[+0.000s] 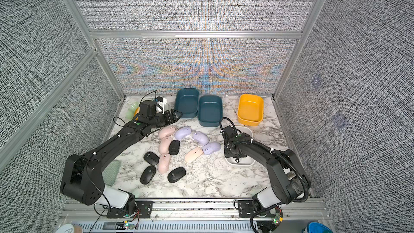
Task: Place the mice by color into the storage box
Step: Place the mouse in the storage box, then move the storage box to the center of the board.
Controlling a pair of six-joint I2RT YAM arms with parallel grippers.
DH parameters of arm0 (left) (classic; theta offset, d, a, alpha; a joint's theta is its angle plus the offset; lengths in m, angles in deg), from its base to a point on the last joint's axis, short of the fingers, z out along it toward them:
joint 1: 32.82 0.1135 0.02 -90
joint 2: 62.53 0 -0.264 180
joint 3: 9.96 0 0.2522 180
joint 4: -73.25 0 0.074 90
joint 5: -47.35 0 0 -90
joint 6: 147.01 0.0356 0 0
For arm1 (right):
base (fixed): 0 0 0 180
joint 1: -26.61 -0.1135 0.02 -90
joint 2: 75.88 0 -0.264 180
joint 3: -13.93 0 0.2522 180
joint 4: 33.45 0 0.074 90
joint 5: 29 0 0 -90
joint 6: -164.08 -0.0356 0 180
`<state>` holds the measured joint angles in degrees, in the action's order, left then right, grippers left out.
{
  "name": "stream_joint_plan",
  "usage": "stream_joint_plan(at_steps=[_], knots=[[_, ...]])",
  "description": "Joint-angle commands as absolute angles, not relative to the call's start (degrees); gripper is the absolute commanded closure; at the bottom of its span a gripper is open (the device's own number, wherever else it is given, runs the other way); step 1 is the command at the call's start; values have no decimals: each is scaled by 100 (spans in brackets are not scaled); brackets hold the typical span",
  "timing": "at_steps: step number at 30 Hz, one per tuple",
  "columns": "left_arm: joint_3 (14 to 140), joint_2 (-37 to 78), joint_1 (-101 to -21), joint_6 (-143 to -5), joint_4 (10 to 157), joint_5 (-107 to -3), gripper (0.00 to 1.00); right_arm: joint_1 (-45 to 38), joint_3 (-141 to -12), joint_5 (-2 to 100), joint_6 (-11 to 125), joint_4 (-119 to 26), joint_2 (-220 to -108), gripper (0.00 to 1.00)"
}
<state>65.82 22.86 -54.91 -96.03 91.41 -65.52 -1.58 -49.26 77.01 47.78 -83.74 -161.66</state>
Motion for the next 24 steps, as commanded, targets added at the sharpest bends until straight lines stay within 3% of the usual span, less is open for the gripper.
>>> stream_joint_plan(at_steps=[1, 9, 15, 24], knots=[[6629, 2281, -5496, -9513, 9109, -6550, 21, -161, -5070, 7754, 4686, -8644, -16062, 32], [6647, 2287, -5493, -9514, 9115, -6563, 21, -378, -5809, 7867, 4645, -8992, -15610, 41], [6703, 2266, -5492, -9406, 9215, -6459, 21, -369, -6628, 8064, 4899, -8852, -16363, 52], [6735, 2379, -5493, -9319, 9270, -6345, 21, -146, -7361, 7792, 5125, -8530, -17345, 59]])
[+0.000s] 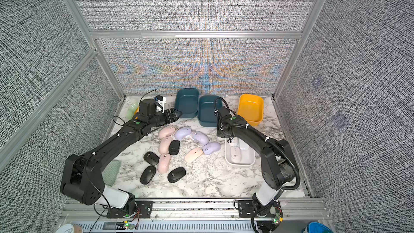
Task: Place the mice by color into the storage box
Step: Move the storage box to the center of the board.
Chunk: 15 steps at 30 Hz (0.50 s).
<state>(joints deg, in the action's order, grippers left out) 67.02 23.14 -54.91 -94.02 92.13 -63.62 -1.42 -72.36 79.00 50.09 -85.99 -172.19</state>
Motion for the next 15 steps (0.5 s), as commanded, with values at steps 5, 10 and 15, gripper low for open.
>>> stream_joint_plan(at_steps=[5, 10, 15], knots=[[6752, 2548, -5497, -9372, 9226, -6520, 22, -143, -7386, 7744, 5193, -8496, -17516, 62], [6765, 2640, -5497, -9417, 9210, -6681, 22, -149, -7326, 7696, 5188, -8456, -17682, 63], [6779, 2654, -5505, -9398, 9249, -6664, 22, -153, -7289, 7664, 5201, -8442, -17714, 67]])
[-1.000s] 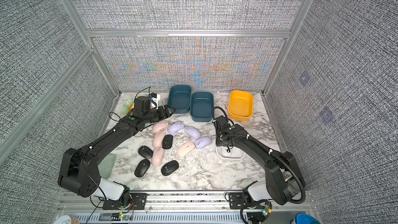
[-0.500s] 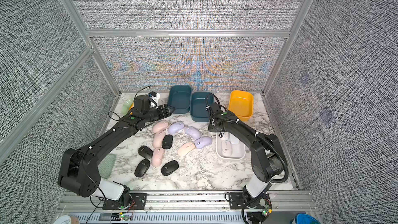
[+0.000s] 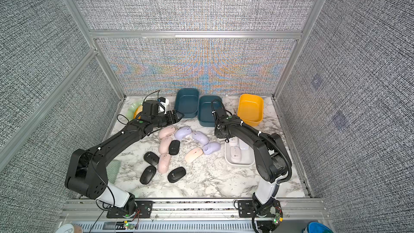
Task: Place the mice by color into the storage box
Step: Move the storage box to the center of the board.
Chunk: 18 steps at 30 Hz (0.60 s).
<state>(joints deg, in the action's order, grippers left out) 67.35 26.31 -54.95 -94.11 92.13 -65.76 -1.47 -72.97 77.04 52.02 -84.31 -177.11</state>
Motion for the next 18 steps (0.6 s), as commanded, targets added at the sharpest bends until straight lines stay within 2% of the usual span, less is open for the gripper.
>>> stream_joint_plan(at_steps=[1, 18], knots=[[6783, 2656, -5506, -9409, 9245, -6680, 21, -156, -7279, 7673, 5202, -8448, -17708, 68], [6805, 2712, -5540, -9405, 9256, -6716, 22, -209, -6461, 7718, 5228, -8360, -17161, 85]])
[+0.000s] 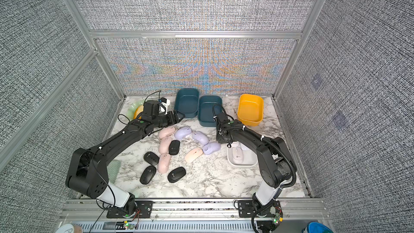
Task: Place the mice by color into the storage box
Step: Move the storage box to the center of the board.
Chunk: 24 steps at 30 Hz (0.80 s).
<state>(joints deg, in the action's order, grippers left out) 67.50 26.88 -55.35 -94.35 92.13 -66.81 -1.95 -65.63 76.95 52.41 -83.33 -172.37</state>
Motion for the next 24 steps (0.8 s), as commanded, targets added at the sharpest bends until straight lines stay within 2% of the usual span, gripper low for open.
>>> stream_joint_plan(at_steps=[1, 17, 24], knots=[[6810, 2712, -5540, -9401, 9278, -6693, 21, -214, -6404, 7717, 5245, -8366, -17129, 86], [6792, 2746, -5700, -9401, 9254, -6708, 22, -205, -4988, 8149, 5036, -8591, -15910, 89], [6816, 2678, -5822, -9274, 9316, -6540, 22, -256, -4952, 8337, 5009, -8878, -15760, 89]])
